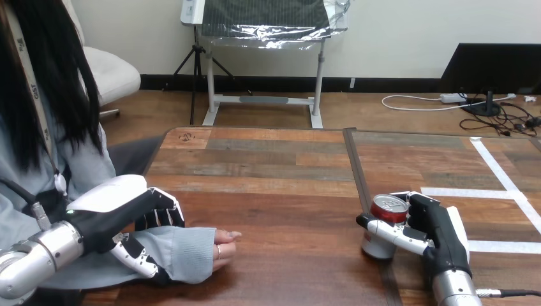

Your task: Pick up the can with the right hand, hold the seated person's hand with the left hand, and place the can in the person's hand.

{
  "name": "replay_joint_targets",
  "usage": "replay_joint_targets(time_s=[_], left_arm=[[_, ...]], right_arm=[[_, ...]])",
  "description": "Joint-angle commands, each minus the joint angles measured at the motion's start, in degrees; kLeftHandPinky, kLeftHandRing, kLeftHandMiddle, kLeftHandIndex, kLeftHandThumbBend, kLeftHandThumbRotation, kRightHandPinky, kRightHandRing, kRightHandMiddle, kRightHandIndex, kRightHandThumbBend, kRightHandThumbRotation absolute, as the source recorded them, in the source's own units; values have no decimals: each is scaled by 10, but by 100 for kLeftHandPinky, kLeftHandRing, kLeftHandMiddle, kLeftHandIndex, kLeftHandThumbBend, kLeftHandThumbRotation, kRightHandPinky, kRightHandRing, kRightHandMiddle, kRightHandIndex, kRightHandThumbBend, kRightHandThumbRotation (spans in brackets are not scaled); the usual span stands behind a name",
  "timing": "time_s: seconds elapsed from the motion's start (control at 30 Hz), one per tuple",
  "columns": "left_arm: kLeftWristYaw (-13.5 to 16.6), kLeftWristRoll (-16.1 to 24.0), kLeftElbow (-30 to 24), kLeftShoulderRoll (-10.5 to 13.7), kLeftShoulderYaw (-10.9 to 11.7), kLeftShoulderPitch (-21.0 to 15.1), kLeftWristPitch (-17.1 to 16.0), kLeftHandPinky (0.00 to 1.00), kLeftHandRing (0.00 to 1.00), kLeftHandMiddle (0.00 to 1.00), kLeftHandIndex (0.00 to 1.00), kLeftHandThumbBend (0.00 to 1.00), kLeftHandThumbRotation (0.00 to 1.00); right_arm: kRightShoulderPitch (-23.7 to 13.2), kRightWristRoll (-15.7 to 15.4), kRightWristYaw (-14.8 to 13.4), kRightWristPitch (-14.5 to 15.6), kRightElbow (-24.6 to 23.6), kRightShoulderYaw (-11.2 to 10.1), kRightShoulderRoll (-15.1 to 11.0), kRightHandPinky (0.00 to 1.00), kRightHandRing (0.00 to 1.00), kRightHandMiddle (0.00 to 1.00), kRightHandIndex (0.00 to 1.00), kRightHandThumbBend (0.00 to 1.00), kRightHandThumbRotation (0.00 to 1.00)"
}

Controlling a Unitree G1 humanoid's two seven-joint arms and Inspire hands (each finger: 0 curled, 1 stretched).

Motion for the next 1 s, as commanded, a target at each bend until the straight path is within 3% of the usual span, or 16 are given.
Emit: replay_joint_targets(time_s=[0.0, 0.97], left_arm=[[13, -8, -1, 2, 9, -44, -10, 44, 46, 50, 52, 99, 0], [7, -13, -12, 0, 10, -43, -13, 43, 46, 50, 52, 99, 0]], right_arm=[[-30, 7, 11, -12, -24, -1, -2, 36, 41, 48, 50, 77, 0], [-49, -6, 33, -29, -44, 7, -13, 38, 42, 48, 50, 76, 0]])
